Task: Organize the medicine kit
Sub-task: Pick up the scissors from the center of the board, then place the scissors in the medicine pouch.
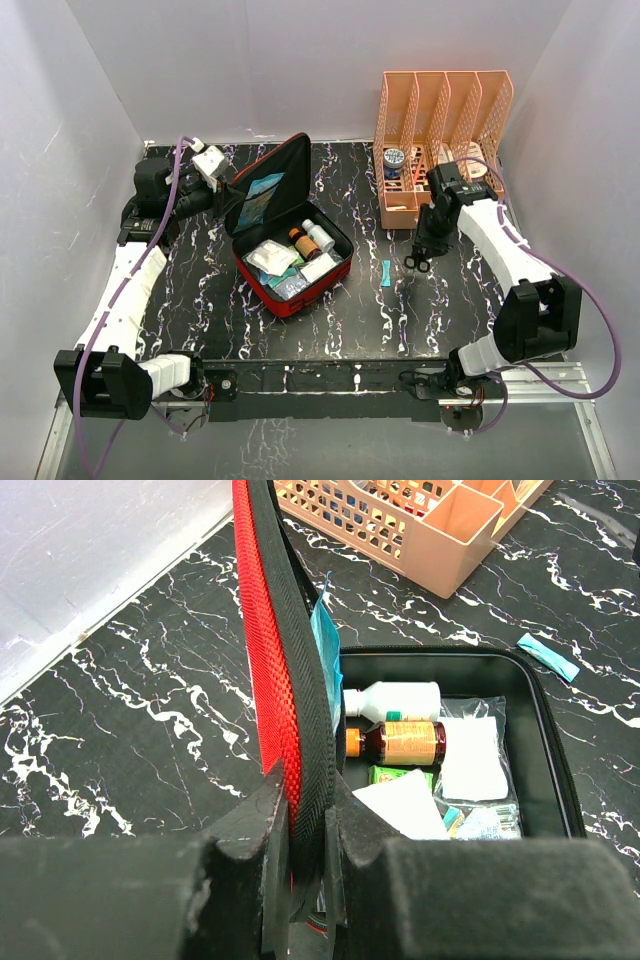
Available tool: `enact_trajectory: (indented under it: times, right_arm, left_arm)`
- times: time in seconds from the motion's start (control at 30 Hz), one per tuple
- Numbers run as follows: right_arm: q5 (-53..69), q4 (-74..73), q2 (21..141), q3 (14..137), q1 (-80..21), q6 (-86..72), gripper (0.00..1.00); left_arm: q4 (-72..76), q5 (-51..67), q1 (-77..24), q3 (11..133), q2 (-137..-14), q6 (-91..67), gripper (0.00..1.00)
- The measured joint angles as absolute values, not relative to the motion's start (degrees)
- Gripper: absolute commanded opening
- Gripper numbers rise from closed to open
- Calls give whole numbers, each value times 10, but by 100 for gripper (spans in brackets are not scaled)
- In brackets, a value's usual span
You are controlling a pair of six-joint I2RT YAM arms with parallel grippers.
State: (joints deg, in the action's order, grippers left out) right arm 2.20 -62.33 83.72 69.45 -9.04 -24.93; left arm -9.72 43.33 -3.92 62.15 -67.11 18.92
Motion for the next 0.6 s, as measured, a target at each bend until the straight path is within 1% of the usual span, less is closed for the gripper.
enact_trajectory:
  times: [0.17,0.43,0.5,0.6]
  right_arm:
    - [28,-645,861,803,-130,-268,0]
    - [36,-621,978,1041,-208,-286,0]
    - [38,-588,995,1072,-222,-286,0]
    - [47,-530,1001,1082,-240,-286,0]
  left_arm:
    - [-97,433,-39,622,-671,189,0]
    - [-98,433,-39,623,-673,189,0]
    - [-100,433,-39,626,-675,189,0]
    - [-105,433,-39,633,-681,189,0]
